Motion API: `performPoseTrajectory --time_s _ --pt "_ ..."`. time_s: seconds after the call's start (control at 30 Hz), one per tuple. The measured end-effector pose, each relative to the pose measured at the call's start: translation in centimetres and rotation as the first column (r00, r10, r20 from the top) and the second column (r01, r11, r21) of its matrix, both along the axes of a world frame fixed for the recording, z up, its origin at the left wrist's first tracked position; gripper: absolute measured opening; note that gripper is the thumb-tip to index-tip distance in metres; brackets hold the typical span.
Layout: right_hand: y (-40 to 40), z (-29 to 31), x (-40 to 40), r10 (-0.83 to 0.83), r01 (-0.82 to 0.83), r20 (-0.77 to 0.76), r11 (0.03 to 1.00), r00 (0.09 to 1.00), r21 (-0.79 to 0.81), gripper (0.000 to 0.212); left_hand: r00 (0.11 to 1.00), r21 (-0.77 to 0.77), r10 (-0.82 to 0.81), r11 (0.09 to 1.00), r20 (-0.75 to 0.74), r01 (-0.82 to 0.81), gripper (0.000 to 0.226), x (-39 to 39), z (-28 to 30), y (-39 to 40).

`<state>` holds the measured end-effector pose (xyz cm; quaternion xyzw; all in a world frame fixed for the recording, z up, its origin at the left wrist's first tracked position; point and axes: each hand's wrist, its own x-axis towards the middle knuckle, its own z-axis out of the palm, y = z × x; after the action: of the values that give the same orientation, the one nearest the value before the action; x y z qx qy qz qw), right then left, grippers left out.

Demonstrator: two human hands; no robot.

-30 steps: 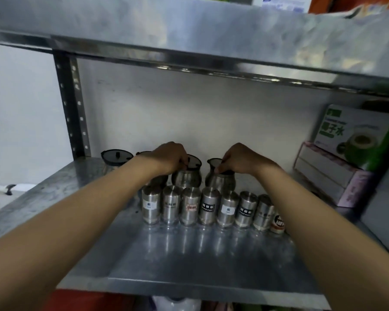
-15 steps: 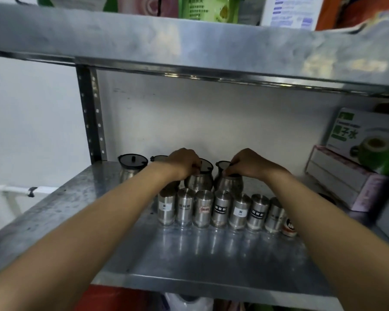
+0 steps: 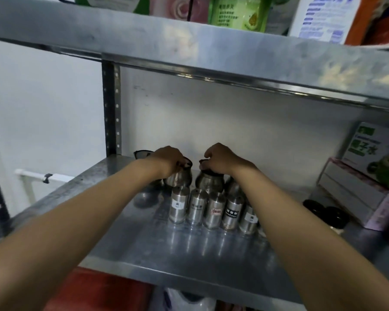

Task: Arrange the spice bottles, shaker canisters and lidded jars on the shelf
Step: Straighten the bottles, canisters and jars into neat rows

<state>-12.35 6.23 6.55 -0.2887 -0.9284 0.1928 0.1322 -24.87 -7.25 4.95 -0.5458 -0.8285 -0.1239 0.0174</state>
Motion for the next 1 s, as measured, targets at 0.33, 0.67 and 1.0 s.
performPoseTrajectory --time_s 0.33,0.67,1.0 --pt "0.2 -0.7 -0.6 -0.031 0.026 0.061 0.996 0.998 0.082 0.031 0.999 0.126 -0.051 0.991 0.013 0.048 0.027 -0.5 -0.8 0.7" --pt "-0.7 -0.7 -0.4 -0.056 0.056 0.010 0.998 0.998 0.007 0.032 0.987 0.127 -0.105 0.988 0.121 0.089 0.039 0.5 -0.8 -0.2" --pt "-3.3 -0.1 -1.4 0.066 -0.066 -0.002 0.996 0.998 -0.054 0.066 0.990 0.063 0.104 0.993 -0.095 -0.098 0.036 -2.8 -1.3 -4.1"
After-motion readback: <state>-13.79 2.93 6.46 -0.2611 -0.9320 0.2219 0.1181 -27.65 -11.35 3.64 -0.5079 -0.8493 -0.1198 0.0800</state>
